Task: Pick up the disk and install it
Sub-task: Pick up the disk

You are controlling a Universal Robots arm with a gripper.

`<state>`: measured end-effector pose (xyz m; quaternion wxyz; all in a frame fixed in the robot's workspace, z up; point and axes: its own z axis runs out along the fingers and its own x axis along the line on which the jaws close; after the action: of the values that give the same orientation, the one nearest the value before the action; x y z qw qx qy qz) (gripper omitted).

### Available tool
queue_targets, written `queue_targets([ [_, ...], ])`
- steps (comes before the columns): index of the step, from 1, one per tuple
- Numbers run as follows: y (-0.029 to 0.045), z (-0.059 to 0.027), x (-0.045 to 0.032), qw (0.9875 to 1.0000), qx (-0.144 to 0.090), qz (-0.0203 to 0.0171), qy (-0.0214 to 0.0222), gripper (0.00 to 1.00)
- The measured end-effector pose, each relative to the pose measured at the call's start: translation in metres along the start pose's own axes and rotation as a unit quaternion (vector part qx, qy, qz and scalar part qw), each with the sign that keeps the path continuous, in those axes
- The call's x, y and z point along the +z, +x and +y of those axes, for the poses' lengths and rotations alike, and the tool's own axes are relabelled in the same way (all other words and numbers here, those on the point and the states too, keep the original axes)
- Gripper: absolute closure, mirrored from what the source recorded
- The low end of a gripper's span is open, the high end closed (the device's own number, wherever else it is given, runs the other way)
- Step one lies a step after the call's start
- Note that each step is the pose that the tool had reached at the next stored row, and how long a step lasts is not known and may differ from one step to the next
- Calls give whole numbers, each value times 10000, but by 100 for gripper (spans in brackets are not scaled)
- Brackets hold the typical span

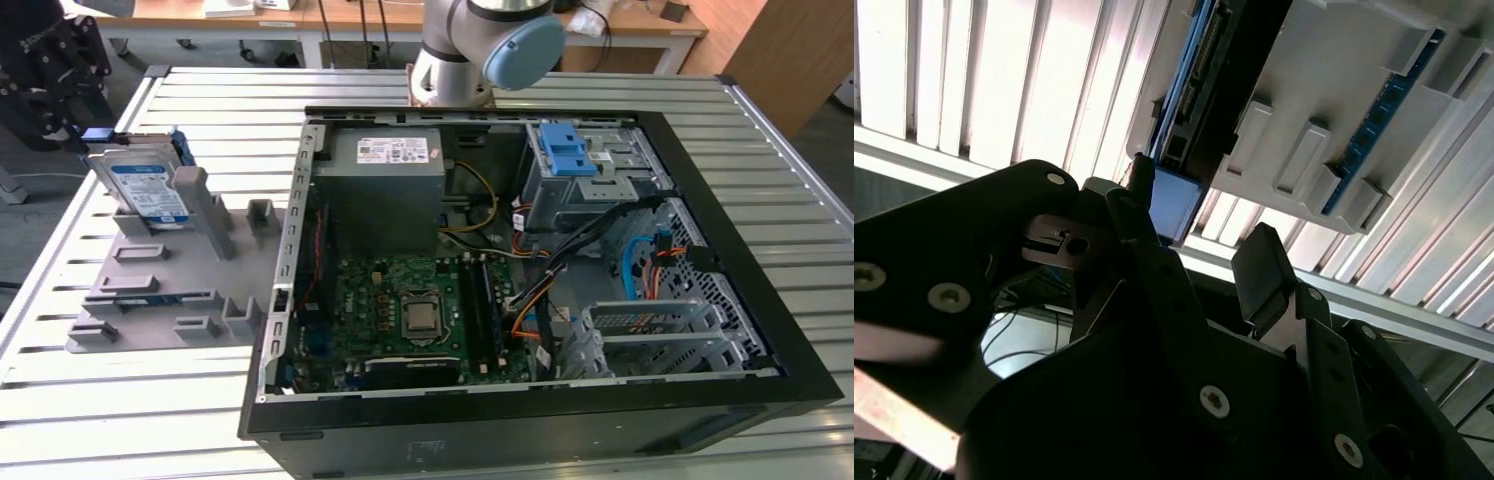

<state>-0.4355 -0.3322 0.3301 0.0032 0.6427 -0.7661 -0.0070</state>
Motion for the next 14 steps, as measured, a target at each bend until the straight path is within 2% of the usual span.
queue_targets([
  [14,-10,7,64,10000,-19,-1,6,41],
])
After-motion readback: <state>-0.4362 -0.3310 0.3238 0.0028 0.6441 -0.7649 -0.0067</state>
